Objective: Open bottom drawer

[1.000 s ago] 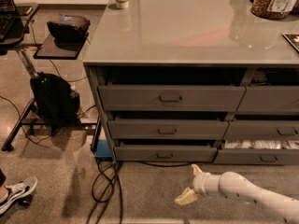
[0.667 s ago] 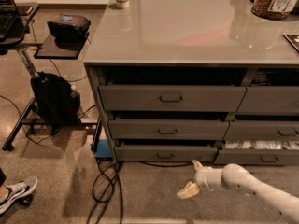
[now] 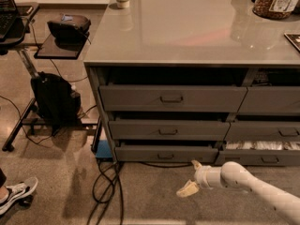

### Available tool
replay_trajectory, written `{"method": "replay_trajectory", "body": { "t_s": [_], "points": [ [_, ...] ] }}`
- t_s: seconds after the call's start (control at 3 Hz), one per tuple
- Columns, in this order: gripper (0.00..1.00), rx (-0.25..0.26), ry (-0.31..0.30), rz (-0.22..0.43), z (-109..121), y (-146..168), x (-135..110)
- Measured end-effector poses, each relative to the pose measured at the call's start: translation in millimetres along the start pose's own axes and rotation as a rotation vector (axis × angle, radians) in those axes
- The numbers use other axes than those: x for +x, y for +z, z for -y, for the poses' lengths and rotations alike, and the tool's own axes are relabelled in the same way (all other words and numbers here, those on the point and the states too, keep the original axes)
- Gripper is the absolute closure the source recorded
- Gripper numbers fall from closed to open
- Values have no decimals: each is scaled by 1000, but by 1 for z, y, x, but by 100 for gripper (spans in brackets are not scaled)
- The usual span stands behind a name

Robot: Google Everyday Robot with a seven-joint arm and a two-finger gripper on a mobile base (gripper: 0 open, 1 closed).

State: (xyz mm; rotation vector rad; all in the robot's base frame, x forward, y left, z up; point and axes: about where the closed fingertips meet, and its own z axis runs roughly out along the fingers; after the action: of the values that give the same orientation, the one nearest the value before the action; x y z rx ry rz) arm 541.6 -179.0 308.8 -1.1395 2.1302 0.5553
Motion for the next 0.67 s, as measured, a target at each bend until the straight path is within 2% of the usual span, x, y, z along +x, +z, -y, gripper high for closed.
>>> {"method": "replay_trajectory", "body": {
  "t_s": [0.33,0.67],
  "points": [
    [0,11,-2,18,2,33,19],
    [0,47,-32,28,11,66,34]
  ]
}}
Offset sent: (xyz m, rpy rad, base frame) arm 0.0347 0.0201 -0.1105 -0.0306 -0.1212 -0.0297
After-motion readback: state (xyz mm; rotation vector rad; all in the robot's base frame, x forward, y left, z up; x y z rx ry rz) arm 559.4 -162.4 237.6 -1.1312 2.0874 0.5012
